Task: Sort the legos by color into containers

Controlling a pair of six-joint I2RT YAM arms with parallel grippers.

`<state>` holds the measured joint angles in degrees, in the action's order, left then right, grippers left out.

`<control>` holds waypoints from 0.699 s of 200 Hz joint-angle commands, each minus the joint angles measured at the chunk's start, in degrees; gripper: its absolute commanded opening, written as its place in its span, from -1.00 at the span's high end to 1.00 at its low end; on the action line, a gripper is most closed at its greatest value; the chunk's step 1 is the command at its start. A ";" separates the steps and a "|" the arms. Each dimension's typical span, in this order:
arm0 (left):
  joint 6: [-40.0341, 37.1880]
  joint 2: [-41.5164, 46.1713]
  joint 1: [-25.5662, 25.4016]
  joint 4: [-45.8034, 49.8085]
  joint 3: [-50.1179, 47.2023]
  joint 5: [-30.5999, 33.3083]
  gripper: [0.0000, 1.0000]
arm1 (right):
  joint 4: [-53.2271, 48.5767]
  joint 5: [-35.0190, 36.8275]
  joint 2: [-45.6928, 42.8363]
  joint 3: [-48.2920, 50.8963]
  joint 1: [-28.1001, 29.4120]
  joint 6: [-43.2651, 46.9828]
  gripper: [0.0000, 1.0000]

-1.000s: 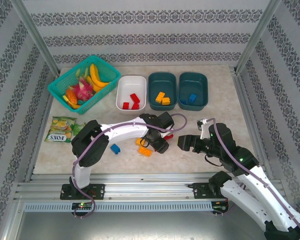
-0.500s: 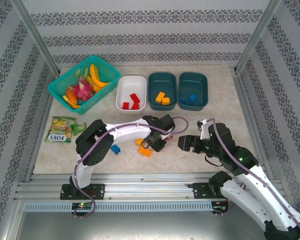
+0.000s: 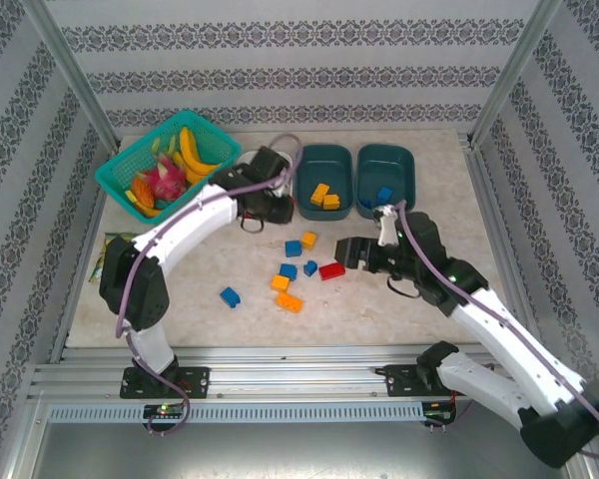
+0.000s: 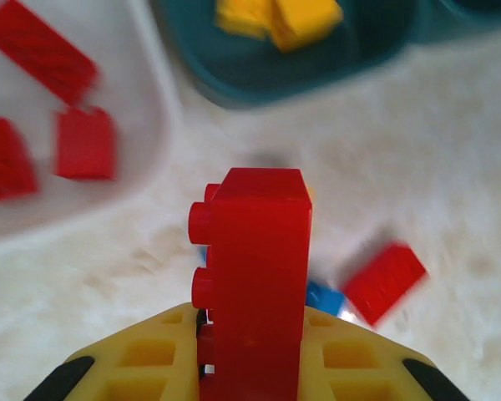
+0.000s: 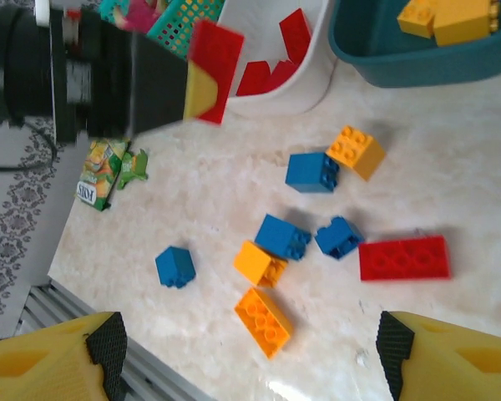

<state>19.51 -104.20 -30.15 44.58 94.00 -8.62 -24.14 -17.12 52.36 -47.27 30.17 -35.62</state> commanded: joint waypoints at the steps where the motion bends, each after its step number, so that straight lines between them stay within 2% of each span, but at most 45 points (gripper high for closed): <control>1: 3.79 -7.56 4.11 2.85 6.61 0.34 0.63 | 7.26 -1.83 6.25 -4.99 0.72 2.35 -0.60; 32: 4.31 -19.58 9.00 8.26 21.52 4.61 0.63 | 8.14 -1.34 13.70 -9.93 0.68 3.11 -0.59; 61: 3.53 -29.54 10.99 13.73 34.03 7.81 0.64 | 8.25 -0.91 17.87 -12.56 0.43 3.14 -0.59; 101: 4.68 -33.94 12.74 15.42 37.64 14.41 0.63 | 8.75 -1.17 20.14 -13.47 -0.08 2.26 -0.59; 140: 4.66 -37.30 12.68 14.86 39.50 15.75 0.57 | 8.52 -1.97 20.76 -12.68 -0.76 1.93 -0.59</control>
<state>23.03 -139.15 -17.87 56.60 130.72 3.92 -16.86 -17.69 72.66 -59.11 30.41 -33.93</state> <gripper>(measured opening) 0.243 0.795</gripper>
